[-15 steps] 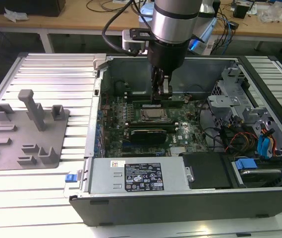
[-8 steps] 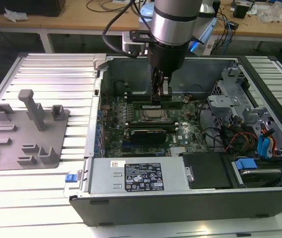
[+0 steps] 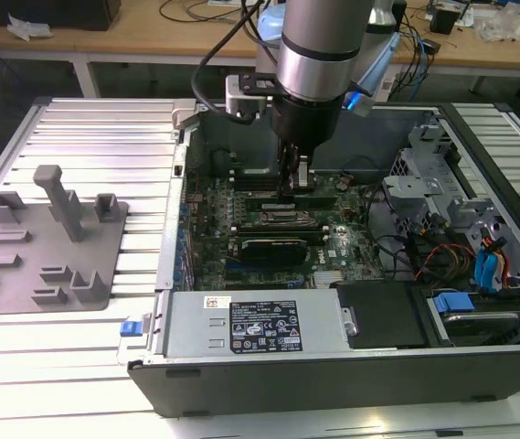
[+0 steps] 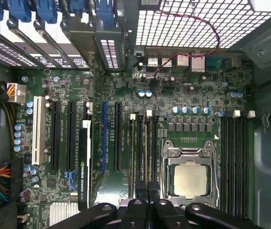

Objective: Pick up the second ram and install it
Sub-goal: 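Insert the second ram into the second slot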

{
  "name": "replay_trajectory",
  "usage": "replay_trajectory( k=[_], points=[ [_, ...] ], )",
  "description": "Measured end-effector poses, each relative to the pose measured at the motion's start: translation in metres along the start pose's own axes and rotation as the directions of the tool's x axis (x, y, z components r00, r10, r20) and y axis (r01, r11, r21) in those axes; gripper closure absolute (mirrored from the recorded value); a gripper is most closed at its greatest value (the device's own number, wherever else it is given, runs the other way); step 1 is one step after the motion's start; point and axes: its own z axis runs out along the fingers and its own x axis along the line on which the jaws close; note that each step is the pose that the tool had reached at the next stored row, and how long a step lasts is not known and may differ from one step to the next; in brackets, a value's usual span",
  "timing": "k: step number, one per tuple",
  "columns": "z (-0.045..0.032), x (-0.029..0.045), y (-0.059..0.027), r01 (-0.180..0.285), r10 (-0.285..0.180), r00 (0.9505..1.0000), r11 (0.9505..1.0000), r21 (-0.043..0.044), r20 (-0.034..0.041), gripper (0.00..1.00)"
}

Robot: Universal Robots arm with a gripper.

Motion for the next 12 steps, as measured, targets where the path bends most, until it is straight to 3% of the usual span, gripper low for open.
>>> replay_trajectory(
  k=[7, 9, 12],
  points=[
    [0.0045, 0.0001, -0.0002, 0.000, 0.000, 1.0000, 1.0000, 0.0000, 0.0001, 0.91],
    [0.0104, 0.0003, -0.0005, 0.000, 0.000, 1.0000, 1.0000, 0.0000, 0.0001, 0.91],
    [0.0130, 0.0003, -0.0004, 0.000, 0.000, 1.0000, 1.0000, -0.0001, 0.0004, 0.91]
  ],
)
